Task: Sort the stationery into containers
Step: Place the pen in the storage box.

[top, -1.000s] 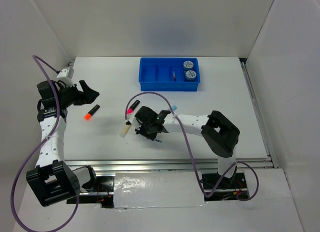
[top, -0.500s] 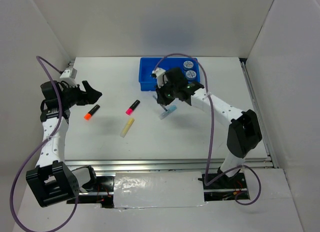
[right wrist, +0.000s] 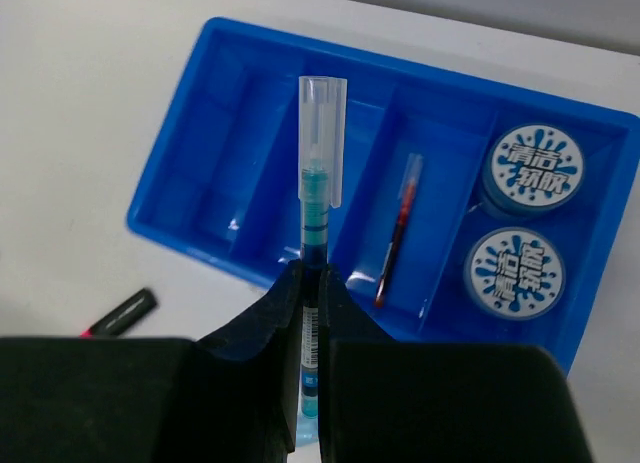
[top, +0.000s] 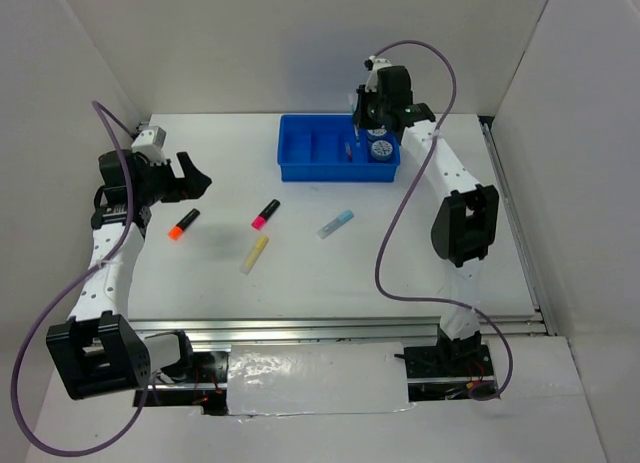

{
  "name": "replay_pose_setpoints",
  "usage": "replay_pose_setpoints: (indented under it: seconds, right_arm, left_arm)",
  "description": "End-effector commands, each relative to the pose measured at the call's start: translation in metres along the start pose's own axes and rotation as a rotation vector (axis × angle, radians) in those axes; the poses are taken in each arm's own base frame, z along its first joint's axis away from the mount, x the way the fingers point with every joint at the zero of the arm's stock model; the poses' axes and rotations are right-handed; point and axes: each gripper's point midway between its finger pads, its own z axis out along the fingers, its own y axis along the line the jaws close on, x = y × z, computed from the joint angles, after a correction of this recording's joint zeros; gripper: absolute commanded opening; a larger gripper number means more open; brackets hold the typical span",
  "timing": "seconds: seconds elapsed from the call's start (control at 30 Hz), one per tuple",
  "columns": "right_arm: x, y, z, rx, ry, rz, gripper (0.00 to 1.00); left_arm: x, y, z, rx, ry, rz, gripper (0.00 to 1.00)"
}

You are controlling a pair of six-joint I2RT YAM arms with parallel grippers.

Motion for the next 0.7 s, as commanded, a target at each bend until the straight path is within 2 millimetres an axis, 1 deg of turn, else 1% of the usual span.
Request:
replay_pose_setpoints:
  seconds: [0.0,0.03,0.1,0.13,0.17,0.2,0.3,0.33,0.37,0.4,0.43,0.5,0.63,0.67]
  right_arm:
    - [-0.012,-0.016,0.017,0.047,-0.032,0.061,0.0]
    - [-0.012,-0.02,0.029,0.048,-0.033,0.066,0.0]
    - [-0.008,-0.024,0.041,0.053,-0.028,0.082,0.0]
    - [-0.001,-0.028,0.051,0.072,-0.021,0.085,0.0]
    - [-0.001,-0.028,0.058,0.081,-0.035,0.079,0.0]
    - [0.007,-0.033,0.067,0.098,-0.027,0.082,0.0]
    - [0.008,-0.042,0.08,0.142,-0.052,0.087,0.0]
    - [0.01,-0.05,0.088,0.184,-0.062,0.091,0.0]
    - [0.011,-0.054,0.091,0.197,-0.065,0.097,0.0]
    - [0.018,-0.057,0.098,0.208,-0.058,0.1,0.0]
    - [0.015,-0.062,0.099,0.23,-0.074,0.105,0.0]
    - [0.022,-0.064,0.107,0.234,-0.068,0.113,0.0]
    - [0.028,-0.067,0.116,0.247,-0.07,0.124,0.0]
    - [0.034,-0.069,0.121,0.251,-0.062,0.127,0.0]
  left_arm:
    - [-0.017,-0.002,0.0,-0.009,-0.039,0.029,0.99]
    - [-0.016,-0.003,0.001,-0.004,-0.037,0.028,0.99]
    - [-0.016,-0.002,0.003,-0.007,-0.039,0.026,0.99]
    - [-0.014,-0.001,0.005,-0.008,-0.033,0.022,0.99]
    - [-0.014,0.001,0.006,-0.016,-0.032,0.02,0.99]
    - [-0.015,0.001,0.006,-0.016,-0.035,0.021,0.99]
    - [-0.014,0.002,0.007,-0.022,-0.035,0.013,0.99]
    - [-0.014,0.003,0.007,-0.024,-0.037,0.01,0.99]
    - [-0.014,0.003,0.007,-0.023,-0.036,0.009,0.99]
    - [-0.013,0.003,0.008,-0.022,-0.034,0.011,0.99]
    - [-0.012,0.003,0.007,-0.023,-0.03,0.013,0.99]
    - [-0.01,0.004,0.008,-0.027,-0.023,0.014,0.99]
    - [-0.003,0.007,0.01,-0.032,-0.008,0.005,0.99]
    - [-0.004,0.006,0.01,-0.027,-0.01,0.005,0.99]
